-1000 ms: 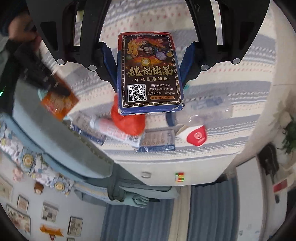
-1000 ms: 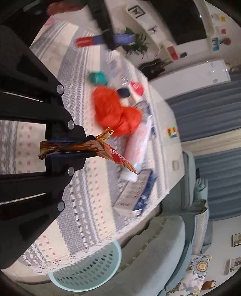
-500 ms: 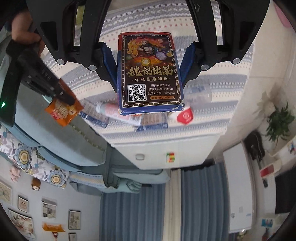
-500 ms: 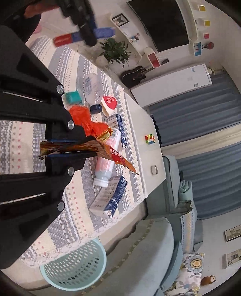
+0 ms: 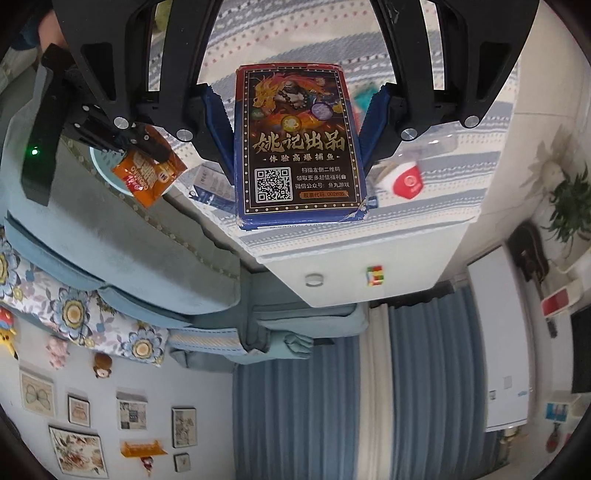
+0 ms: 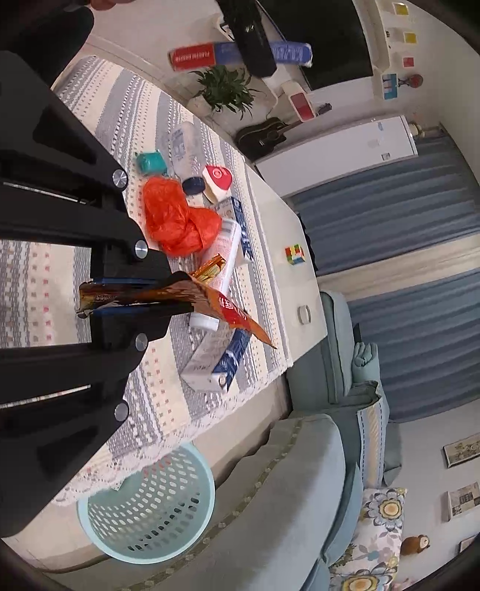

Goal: Collect trash
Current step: 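Carry the card box and snack bag with both tools over the basket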

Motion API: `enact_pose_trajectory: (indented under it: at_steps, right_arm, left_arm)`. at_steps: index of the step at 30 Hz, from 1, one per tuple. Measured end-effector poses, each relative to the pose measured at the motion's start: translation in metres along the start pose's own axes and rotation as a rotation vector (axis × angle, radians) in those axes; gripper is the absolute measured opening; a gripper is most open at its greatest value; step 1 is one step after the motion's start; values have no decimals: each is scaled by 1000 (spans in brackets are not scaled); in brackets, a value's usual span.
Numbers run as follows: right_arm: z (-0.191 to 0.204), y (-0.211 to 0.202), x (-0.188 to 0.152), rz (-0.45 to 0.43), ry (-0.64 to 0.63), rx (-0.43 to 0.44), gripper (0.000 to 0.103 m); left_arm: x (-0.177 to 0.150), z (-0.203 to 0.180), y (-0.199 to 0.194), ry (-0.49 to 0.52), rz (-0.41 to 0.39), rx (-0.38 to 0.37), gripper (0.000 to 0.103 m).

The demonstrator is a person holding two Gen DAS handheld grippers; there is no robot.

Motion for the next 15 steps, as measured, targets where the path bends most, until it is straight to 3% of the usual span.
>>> enact_pose_trajectory:
  at_steps: [7, 11, 15]
  right_arm:
    - [-33, 9, 1, -7, 53, -49, 7]
    - [-54, 12, 4, -20, -19, -152, 7]
    - [-84, 10, 4, -15, 86, -167, 7]
  left_arm:
    - [-8, -23, 44, 39, 10, -1, 58]
    - [-11, -37, 67, 29, 16, -25, 58]
    - [-15, -56, 89, 17, 30, -61, 58]
Point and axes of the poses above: each gripper's, at about its wrist camera, not at the fingertips, and y roughly the way its jaws point, z to its left, x to its top, the point moved 10 cm from there along y, roughly the way its jaws point, and after that the axes turned 3 degrees about -z, right-handed, at the moved point
